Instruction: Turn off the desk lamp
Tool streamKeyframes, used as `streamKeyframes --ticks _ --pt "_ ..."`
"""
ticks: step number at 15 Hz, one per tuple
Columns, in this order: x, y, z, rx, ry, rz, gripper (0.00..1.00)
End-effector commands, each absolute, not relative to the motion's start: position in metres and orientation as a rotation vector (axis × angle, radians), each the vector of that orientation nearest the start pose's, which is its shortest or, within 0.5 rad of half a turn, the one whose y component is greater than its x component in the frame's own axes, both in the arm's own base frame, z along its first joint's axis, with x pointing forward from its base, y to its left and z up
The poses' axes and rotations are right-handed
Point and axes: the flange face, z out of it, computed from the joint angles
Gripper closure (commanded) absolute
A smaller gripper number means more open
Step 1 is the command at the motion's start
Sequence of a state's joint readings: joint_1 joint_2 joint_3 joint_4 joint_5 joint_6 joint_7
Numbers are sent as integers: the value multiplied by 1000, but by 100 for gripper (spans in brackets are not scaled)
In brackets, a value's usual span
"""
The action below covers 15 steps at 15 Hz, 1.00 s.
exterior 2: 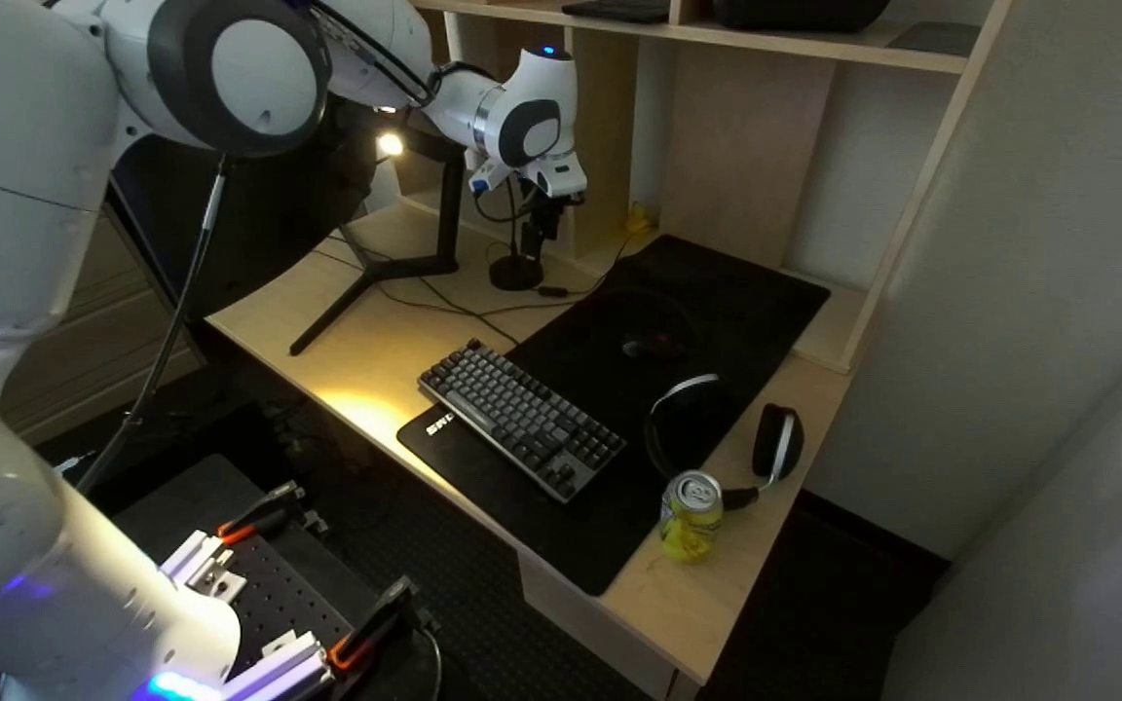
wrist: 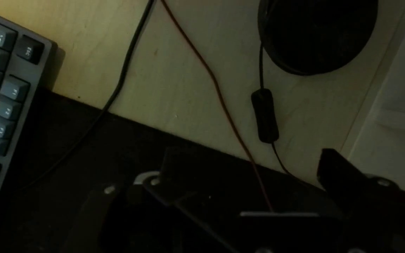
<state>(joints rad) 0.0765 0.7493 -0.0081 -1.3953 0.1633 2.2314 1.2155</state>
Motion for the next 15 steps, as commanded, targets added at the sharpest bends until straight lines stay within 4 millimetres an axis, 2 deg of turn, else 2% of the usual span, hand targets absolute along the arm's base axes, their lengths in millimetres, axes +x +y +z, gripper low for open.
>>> streamKeyframes --ticks 1,3,5,9,12,14,15 --pt "738 57 273 -2431 1734 9 0" --pt "739 56 281 -2427 1731 -2 0" --pt "756 52 256 -2348 1772 12 0" --pt "780 43 227 -2177 1820 7 0" --pt "783 42 194 -2241 1838 55 0" --pt "783 43 189 -2257 1805 98 0" --pt "777 45 188 -2253 1831 59 0"
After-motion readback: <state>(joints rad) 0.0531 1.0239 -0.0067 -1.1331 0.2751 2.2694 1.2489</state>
